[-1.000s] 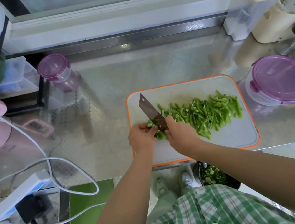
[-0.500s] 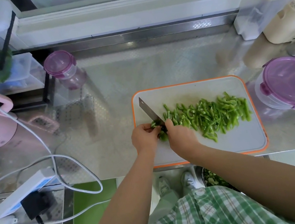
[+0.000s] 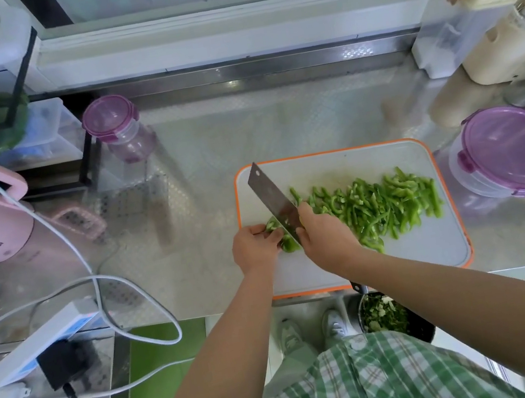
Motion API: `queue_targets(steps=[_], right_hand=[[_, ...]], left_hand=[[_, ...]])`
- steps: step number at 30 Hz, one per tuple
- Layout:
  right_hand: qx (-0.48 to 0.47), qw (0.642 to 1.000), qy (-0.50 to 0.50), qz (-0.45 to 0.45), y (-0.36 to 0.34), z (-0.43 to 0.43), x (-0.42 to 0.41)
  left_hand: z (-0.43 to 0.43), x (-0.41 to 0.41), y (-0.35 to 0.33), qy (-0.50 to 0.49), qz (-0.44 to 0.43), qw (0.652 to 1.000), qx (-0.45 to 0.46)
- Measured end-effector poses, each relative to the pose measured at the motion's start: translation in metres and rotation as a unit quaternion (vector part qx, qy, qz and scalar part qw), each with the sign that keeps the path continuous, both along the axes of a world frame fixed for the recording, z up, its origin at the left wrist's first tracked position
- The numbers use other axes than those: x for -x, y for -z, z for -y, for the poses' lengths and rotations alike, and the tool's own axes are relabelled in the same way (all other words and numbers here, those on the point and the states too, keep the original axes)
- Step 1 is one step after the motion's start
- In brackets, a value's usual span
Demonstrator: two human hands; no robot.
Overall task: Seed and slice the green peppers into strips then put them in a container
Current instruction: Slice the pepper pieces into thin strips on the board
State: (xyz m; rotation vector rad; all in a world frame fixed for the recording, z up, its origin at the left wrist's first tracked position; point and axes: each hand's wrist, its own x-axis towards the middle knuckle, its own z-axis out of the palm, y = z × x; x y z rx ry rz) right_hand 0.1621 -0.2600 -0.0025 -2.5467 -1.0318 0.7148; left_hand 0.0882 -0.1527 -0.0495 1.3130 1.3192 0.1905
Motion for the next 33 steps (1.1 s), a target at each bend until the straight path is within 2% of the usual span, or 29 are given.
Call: queue_targets(steps=[8, 16, 20, 23, 33], right_hand=[[0.003, 1.0, 0.027, -0.008, 0.001, 0.011, 0.012], [-0.021, 0.998, 0.051, -0.03, -0.003, 0.005, 0.014], [-0.021, 0.996, 0.076, -0.033, 0.0, 0.001, 0.017], [-0.022, 0.996, 0.082, -0.04, 0.003, -0.003, 0.019], [0.004, 0.996, 0.075, -0.047, 0.012, -0.017, 0.023]], left_hand=[[0.0, 0.001, 0.005, -0.013, 0.015, 1.0, 0.009], [0.001, -0.005, 0.0, -0.08, 0.057, 0.994, 0.05], [0.002, -0.003, -0.001, -0.1, 0.036, 0.993, 0.055], [0.004, -0.001, -0.005, -0.091, 0.01, 0.995, 0.041], [-0.006, 0.013, -0.013, -0.037, 0.014, 0.997, 0.065]])
